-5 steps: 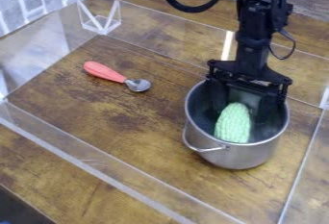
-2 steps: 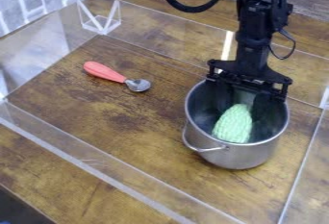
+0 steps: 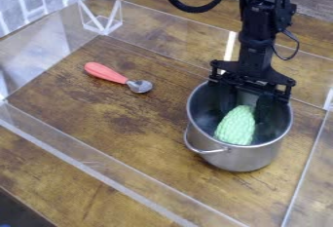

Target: Remove the green object from the silver pot and put it on the table

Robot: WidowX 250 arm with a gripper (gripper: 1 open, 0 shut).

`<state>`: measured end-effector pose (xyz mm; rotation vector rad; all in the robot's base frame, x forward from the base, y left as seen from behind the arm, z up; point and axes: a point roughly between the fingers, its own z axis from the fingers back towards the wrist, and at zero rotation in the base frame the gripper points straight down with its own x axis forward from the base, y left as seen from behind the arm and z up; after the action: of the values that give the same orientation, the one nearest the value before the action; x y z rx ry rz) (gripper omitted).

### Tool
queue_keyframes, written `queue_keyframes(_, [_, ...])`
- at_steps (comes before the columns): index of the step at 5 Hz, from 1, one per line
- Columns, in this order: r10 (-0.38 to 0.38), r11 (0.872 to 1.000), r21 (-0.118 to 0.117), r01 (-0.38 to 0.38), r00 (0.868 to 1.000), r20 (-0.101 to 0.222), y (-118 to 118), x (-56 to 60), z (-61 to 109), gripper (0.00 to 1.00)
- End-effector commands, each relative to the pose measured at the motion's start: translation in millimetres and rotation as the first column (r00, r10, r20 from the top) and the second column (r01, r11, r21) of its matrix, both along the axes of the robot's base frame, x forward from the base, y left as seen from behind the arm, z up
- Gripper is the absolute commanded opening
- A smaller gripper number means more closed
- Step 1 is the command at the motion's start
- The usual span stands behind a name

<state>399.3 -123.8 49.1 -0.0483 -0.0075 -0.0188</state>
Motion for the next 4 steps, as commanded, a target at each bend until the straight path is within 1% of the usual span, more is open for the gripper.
queue_keyframes(1, [0.016,0.999,-0.038,-0.012,0.992,0.124,8,8.6,56.0,0.00])
queue_keyframes(2, [0.012,0.999,-0.042,-0.005,0.987,0.158,11,7.9,77.5,0.00])
queue_keyframes(3, [0.012,0.999,-0.051,-0.003,0.984,0.177,15,5.9,92.8,0.00])
queue_keyframes(4, [0.009,0.999,-0.048,-0.001,0.984,0.179,19,2.8,98.5,0.00])
